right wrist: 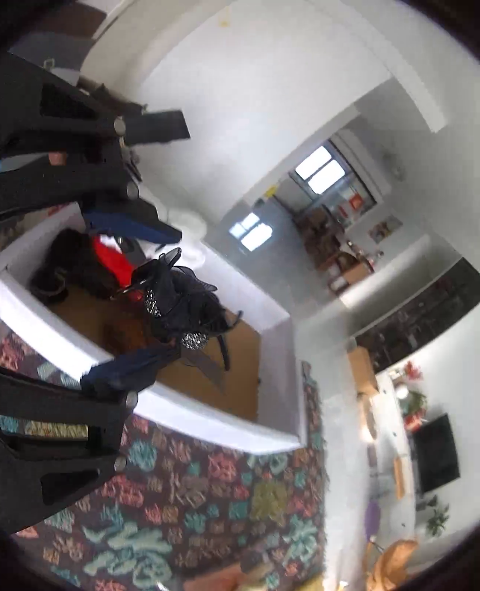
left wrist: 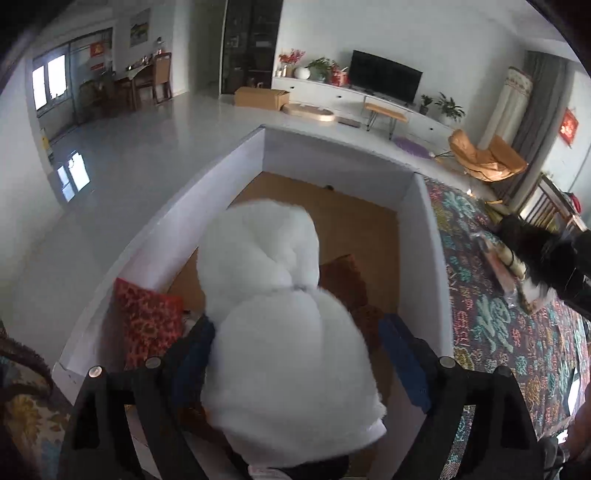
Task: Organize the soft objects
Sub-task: 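Open the left gripper over the white box while the right releases the black lace item inside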
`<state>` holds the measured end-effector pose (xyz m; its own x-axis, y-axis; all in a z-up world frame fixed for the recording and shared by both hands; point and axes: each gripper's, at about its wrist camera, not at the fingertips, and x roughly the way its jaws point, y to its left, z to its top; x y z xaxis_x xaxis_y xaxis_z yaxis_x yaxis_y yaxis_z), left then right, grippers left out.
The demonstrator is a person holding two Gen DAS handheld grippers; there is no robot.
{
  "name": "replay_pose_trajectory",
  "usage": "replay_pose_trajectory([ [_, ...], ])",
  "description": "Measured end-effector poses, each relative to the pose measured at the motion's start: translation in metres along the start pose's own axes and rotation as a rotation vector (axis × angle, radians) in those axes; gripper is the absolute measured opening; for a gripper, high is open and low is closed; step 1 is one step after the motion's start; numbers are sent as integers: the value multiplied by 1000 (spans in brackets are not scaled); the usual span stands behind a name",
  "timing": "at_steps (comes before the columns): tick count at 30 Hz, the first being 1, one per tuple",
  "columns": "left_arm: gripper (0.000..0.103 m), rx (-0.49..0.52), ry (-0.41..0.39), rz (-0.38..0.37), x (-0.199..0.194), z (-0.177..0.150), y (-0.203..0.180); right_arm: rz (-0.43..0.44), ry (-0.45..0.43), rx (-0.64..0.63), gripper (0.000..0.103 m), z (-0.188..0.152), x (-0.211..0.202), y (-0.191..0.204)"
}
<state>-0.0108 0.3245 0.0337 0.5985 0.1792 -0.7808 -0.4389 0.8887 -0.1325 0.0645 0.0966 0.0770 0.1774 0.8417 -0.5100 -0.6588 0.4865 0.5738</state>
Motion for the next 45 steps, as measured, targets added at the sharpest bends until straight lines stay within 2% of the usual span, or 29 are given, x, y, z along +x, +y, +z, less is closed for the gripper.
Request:
replay_pose_trajectory([
  [2, 88, -10, -8, 21, 1, -6, 6, 33, 53, 41, 76, -7, 12, -9],
  [3, 88, -15, -27, 32, -1, -8, 6, 47, 47, 47, 76, -11, 10, -13],
  [5, 88, -20, -70, 35, -6, -10, 3, -9, 9, 36, 76, -17, -1, -28],
  [8, 89, 1, -82, -16, -8, -11, -19, -203, -37, 0, 76, -26, -20, -61],
  [11, 89, 95, -77, -52, -11, -14, -62, -497, -72, -72, 76, -48, -40, -107],
  [12, 89, 134, -76, -56, -10, -16, -77, -601, -68, -86, 76, -59, -45, -127],
  [14, 89, 207, -78, -58, -11, -23, -109, -754, -39, -77, 76, -77, -59, -164],
  [18, 89, 314, -78, -58, -6, -33, -161, -885, -24, 53, 76, -108, -101, -225],
  [23, 89, 383, -76, -59, -7, -43, -200, -976, -89, 120, 76, -129, -143, -246],
  [27, 89, 405, -71, -56, -8, -47, -215, -1000, -114, 156, 76, -137, -152, -253],
  [31, 89, 410, -32, -102, -1, -57, -229, -1043, -132, 116, 76, -135, -150, -249],
  [36, 90, 437, 64, -175, 28, -82, -255, -1070, -119, 117, 76, -135, -142, -254],
  [40, 90, 456, 133, -169, 67, -97, -277, -1062, -74, 172, 76, -136, -139, -270],
  [45, 90, 414, 205, -161, 116, -103, -292, -1002, -104, 239, 81, -139, -149, -279],
])
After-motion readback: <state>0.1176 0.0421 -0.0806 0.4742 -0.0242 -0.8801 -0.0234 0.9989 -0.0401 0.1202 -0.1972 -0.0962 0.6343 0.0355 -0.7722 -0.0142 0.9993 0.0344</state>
